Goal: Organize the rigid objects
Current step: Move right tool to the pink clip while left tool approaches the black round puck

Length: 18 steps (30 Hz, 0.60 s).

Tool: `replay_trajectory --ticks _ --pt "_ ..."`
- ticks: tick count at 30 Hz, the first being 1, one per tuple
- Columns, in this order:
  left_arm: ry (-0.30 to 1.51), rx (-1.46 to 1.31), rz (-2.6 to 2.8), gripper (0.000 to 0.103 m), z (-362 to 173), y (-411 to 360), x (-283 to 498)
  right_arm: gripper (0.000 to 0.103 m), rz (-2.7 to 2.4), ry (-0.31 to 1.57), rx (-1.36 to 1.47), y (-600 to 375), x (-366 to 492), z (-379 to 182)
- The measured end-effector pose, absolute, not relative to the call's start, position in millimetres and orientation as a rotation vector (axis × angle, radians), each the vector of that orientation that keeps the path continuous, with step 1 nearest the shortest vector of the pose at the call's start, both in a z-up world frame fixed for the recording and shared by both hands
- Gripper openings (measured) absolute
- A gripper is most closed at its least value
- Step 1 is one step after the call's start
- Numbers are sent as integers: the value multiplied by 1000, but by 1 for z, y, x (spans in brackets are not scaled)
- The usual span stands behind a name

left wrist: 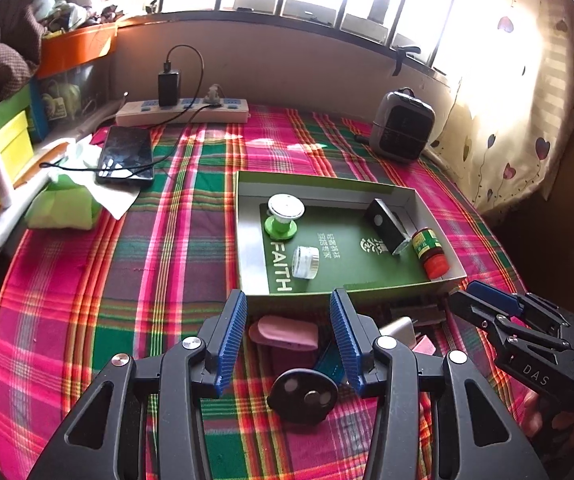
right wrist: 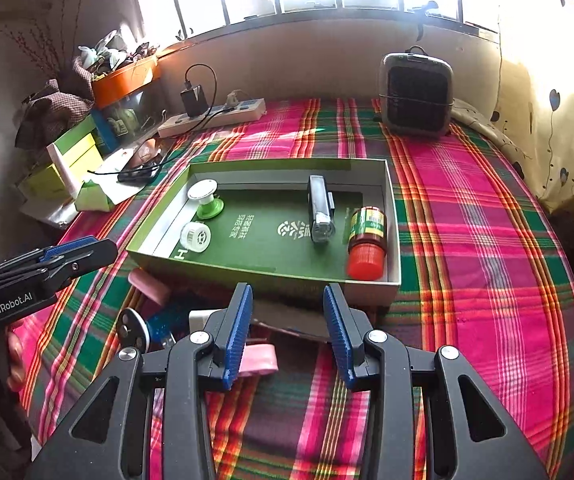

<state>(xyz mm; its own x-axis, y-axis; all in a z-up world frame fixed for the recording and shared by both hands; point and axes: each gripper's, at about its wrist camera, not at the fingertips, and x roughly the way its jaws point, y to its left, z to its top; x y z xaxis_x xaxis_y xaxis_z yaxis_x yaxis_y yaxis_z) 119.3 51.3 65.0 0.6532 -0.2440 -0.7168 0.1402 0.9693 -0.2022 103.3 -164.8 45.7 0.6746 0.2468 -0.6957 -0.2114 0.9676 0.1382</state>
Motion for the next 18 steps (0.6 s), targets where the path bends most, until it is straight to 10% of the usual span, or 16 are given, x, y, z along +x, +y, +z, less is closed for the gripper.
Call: replay_trajectory --ticks 18 --pt "890 -239 -218 43 30 82 89 52 308 848 68 -139 97 11"
